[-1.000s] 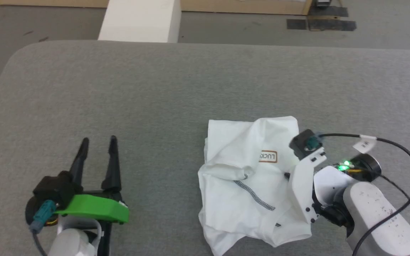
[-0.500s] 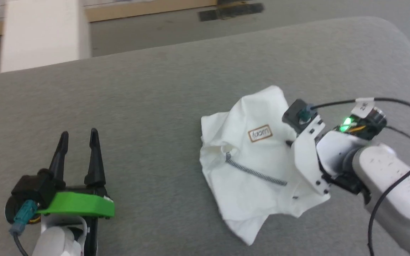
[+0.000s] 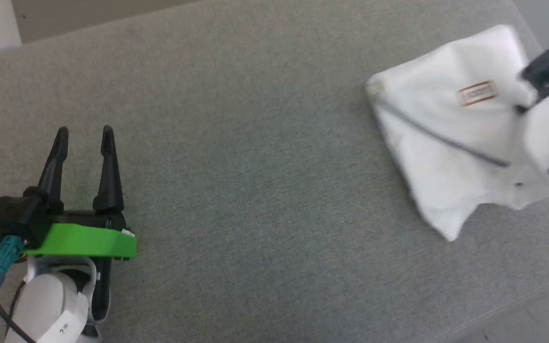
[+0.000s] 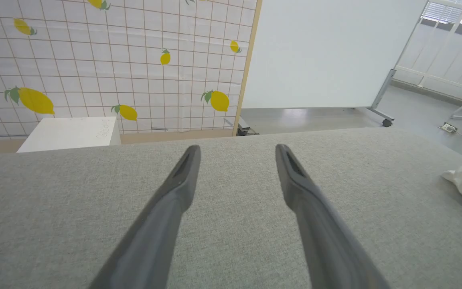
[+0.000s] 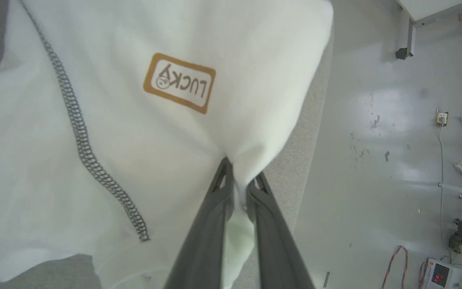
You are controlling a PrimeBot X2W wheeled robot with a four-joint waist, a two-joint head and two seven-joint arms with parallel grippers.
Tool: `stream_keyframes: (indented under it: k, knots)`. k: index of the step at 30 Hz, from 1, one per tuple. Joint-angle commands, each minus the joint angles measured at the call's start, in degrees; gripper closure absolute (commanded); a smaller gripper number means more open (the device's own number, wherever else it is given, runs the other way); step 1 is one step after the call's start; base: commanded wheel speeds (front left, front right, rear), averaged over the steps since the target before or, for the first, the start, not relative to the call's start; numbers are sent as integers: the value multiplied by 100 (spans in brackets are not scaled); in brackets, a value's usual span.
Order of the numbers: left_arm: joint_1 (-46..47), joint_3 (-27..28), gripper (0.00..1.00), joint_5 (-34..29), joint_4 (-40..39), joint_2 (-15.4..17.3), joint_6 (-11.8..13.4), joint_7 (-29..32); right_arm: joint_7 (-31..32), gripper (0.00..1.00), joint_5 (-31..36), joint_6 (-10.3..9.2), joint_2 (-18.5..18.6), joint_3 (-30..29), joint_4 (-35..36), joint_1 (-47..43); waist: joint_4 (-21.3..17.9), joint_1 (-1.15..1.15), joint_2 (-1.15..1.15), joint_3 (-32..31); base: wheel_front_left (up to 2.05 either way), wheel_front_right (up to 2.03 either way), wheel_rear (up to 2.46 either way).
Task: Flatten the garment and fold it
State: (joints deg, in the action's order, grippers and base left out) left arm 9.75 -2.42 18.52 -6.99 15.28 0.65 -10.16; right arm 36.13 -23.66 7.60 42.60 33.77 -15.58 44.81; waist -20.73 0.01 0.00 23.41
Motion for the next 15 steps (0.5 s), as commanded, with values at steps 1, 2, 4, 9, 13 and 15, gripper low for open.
stream_keyframes:
  k: [1,2,4,9,13,15]
  knots:
    - [117,-11,0,-107,-50,64,32,36,-87,100,14,-11,118,-149,-123,96,366,-1,0,769,0,0,0]
    - [147,-22,0,-116,-77,74,36,59,-160,100,30,-11,232,-257,-231,100,448,-1,0,853,0,0,0]
    - [189,-37,0,-127,-118,90,42,89,-249,100,44,-11,414,-446,-453,98,583,-1,0,978,0,0,0]
    - [275,-35,0,-154,-232,180,52,178,-501,100,111,-11,731,-1014,-1042,132,865,-1,0,1253,0,0,0]
    - [283,-4,0,-169,-331,248,84,241,-585,100,221,-11,721,-1565,-1534,167,957,-1,0,1371,0,0,0]
    - [270,10,0,-172,-370,275,99,265,-588,100,318,-11,649,-1906,-1813,178,975,-1,0,1398,0,0,0]
